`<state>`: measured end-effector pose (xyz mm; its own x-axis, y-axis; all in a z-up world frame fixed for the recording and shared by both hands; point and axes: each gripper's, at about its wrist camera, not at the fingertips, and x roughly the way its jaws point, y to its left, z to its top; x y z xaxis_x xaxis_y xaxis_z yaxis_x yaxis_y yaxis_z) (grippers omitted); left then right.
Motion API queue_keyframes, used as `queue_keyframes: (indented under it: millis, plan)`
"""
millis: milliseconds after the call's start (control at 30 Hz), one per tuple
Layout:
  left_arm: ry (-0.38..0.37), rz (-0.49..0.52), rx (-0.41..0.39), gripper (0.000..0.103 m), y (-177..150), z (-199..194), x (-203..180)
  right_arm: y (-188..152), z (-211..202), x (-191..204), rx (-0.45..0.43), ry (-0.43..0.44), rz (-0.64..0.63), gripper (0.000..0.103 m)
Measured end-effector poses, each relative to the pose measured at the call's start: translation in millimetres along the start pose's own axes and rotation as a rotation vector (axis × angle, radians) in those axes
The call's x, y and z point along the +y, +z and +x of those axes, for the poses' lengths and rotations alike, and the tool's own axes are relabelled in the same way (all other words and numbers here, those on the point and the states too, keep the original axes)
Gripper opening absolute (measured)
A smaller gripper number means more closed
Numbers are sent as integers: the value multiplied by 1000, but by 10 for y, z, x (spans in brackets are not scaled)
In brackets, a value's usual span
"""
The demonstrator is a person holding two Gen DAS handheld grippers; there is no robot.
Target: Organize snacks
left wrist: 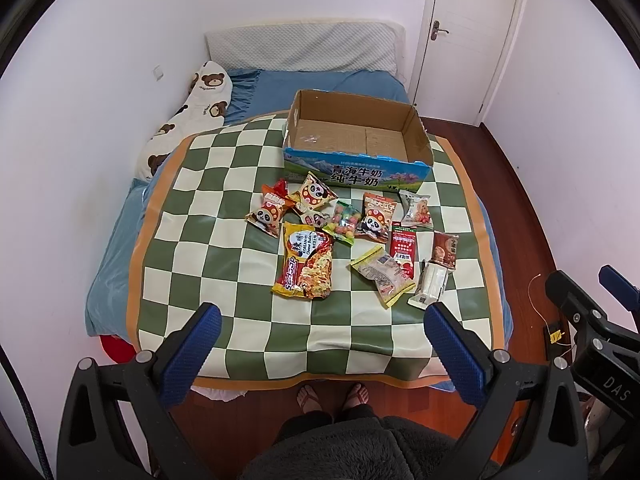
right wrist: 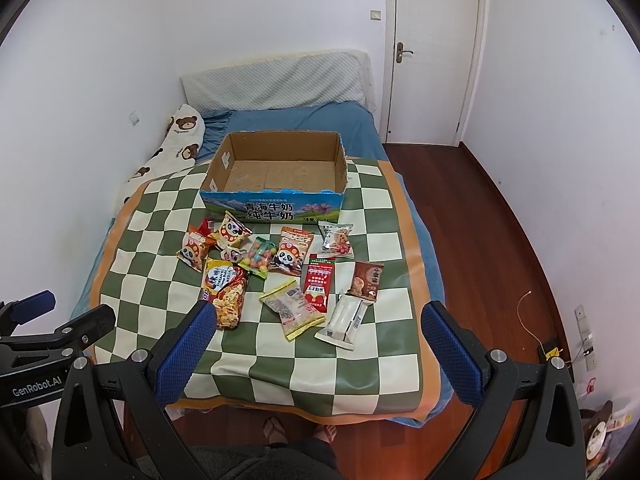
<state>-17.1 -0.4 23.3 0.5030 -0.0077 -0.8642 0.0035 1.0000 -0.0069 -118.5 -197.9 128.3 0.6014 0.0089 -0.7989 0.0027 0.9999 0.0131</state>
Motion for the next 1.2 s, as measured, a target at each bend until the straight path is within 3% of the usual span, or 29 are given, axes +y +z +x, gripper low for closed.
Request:
queue_keyframes:
  millis: [467, 667, 1000, 1200]
  plan:
    - [-4, -6, 4, 103, -21, -30, 25, 7, 34, 5, 8, 14, 6, 103]
    - [25, -29, 17, 103, 114, 196, 63, 48, 295, -48, 47, 25, 20, 103]
    - [162, -38, 66, 103, 350, 1191, 326, 146, 1513, 82, 200, 65, -33, 103]
    - [187, 3, 184, 103, 355, 2015, 390, 83, 2455, 309, 322, 100, -90, 103]
